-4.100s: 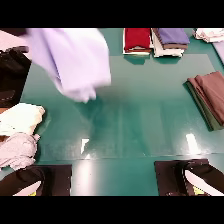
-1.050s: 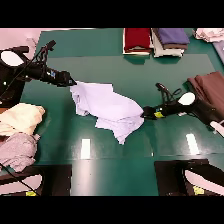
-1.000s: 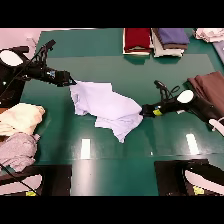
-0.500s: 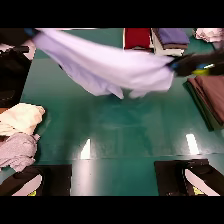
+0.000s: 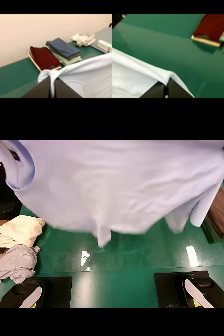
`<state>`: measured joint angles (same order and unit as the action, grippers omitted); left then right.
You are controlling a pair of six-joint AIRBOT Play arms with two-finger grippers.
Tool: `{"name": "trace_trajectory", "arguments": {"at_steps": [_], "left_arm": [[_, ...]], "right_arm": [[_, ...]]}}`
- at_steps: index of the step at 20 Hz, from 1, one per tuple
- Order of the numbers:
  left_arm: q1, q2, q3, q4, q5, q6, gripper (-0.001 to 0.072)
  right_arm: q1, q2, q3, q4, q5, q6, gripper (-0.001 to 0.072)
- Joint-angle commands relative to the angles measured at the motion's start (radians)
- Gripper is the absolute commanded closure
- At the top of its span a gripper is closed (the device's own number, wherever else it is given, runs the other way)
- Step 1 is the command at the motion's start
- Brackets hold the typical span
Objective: Fold the shirts.
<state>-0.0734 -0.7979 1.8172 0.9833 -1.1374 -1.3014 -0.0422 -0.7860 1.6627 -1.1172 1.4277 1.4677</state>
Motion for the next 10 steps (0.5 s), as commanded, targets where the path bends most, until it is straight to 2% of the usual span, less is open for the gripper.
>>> {"name": "trace_trajectory", "arguments": {"at_steps": [1,5,10], "left_arm": [[0.001,-0.051,-0.104,0.003,-0.048,-0.01,0.0684],[0.001,-0.16,-0.342,0.014,-0.079,-0.006,0.0683],[0.001,-0.312,-0.563,0.202,-0.024,-0.007,0.0683]], "right_arm": [[0.053,-0.084,-0.051,-0.001,0.103,0.048,0.0694],[0.221,-0.241,-0.285,-0.011,0.064,0.048,0.0694],[0.335,-0.451,-0.502,-0.01,-0.246,0.031,0.0694]]}}
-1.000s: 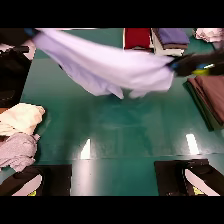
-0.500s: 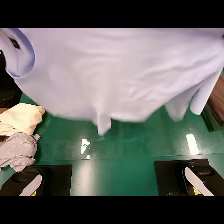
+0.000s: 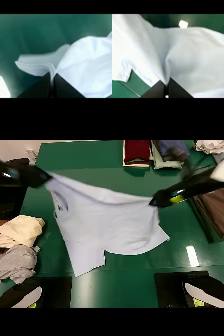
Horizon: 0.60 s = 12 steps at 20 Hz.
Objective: Fold the shirts.
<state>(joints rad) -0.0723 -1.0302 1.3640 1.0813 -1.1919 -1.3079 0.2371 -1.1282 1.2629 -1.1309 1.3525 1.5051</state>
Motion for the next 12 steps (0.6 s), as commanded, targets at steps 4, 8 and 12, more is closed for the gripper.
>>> {"name": "trace_trajectory", "arguments": {"at_steps": [4,8,12], "left_arm": [[0.0,-0.175,-0.12,0.158,0.177,-0.001,0.0682],[0.0,-0.193,-0.119,0.162,0.325,-0.024,0.0681],[0.013,-0.192,-0.074,0.187,0.254,-0.057,0.02]], "right_arm": [[0.05,-0.234,-0.025,0.004,-0.261,-0.004,0.0694],[0.003,-0.274,0.133,0.004,-0.272,-0.003,0.0693],[-0.066,-0.274,0.232,0.006,-0.212,-0.003,0.0297]]}}
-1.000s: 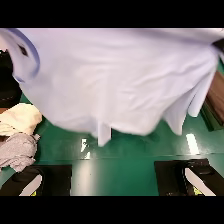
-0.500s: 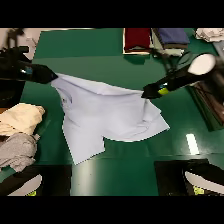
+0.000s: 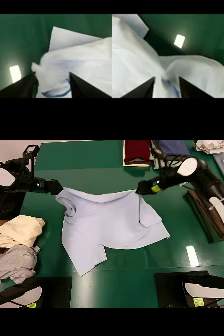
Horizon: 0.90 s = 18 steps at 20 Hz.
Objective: Fold the shirts.
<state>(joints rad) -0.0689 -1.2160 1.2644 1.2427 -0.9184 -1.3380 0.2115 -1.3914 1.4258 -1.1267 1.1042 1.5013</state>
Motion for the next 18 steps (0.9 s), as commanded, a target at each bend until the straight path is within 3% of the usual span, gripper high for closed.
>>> {"name": "trace_trajectory", "arguments": {"at_steps": [1,4,6,12,18], "left_arm": [[0.035,-0.004,0.046,0.025,-0.083,-0.027,0.02],[0.137,0.024,0.017,0.017,-0.286,-0.068,0.02],[0.179,0.071,-0.114,0.006,-0.332,-0.068,0.02],[0.186,0.242,-0.618,-0.058,-0.288,-0.068,0.02],[0.16,0.244,-0.762,-0.221,-0.142,-0.024,0.0201]], "right_arm": [[-0.056,-0.006,0.084,0.003,0.08,0.001,0.0298],[-0.096,0.071,0.038,0.007,0.151,-0.011,0.0299],[-0.101,0.154,-0.05,0.007,0.149,-0.022,0.03],[-0.101,0.328,-0.268,0.01,0.051,-0.025,0.0301],[-0.101,0.345,-0.286,0.03,0.046,-0.025,0.0302]]}}
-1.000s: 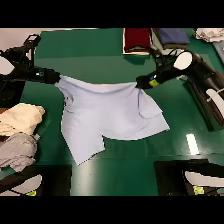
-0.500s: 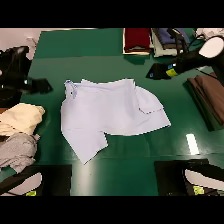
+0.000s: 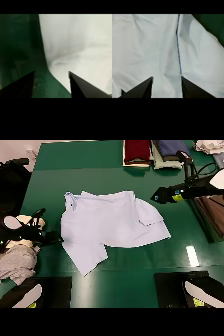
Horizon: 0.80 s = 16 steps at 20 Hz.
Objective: Fold the shirts.
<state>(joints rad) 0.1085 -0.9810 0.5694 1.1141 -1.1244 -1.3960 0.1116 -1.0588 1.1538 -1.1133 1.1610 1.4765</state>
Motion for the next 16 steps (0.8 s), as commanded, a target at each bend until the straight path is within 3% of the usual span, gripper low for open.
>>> {"name": "trace_trajectory", "arguments": {"at_steps": [1,5,7,10,13,14,15,16], "left_arm": [[-0.05,0.009,-0.071,-0.101,0.086,0.035,0.0201],[-0.159,0.009,-0.069,-0.1,0.157,-0.008,0.0232],[-0.159,0.01,-0.025,-0.08,0.137,-0.016,0.0676],[-0.159,0.018,0.072,-0.048,0.088,-0.018,0.0683],[-0.159,0.018,0.14,-0.049,0.069,-0.017,0.0683],[-0.159,0.018,0.147,-0.049,0.071,-0.017,0.0682],[-0.159,0.018,0.147,-0.048,0.077,-0.017,0.0683],[-0.159,0.018,0.147,-0.049,0.079,-0.017,0.0683]], "right_arm": [[-0.001,0.013,-0.014,0.023,-0.014,0.0,0.0301],[-0.003,0.016,-0.015,0.019,-0.006,0.0,0.0302],[-0.029,0.026,-0.015,0.015,0.033,-0.002,0.0302],[-0.126,0.053,-0.054,-0.048,0.164,-0.023,0.0302],[-0.283,0.122,-0.235,-0.146,0.207,-0.029,0.0291],[-0.354,0.138,-0.307,-0.144,0.203,-0.039,0.0183],[-0.423,0.14,-0.366,-0.136,0.199,-0.049,0.0126],[-0.486,0.13,-0.418,-0.127,0.201,-0.059,0.0127]]}}
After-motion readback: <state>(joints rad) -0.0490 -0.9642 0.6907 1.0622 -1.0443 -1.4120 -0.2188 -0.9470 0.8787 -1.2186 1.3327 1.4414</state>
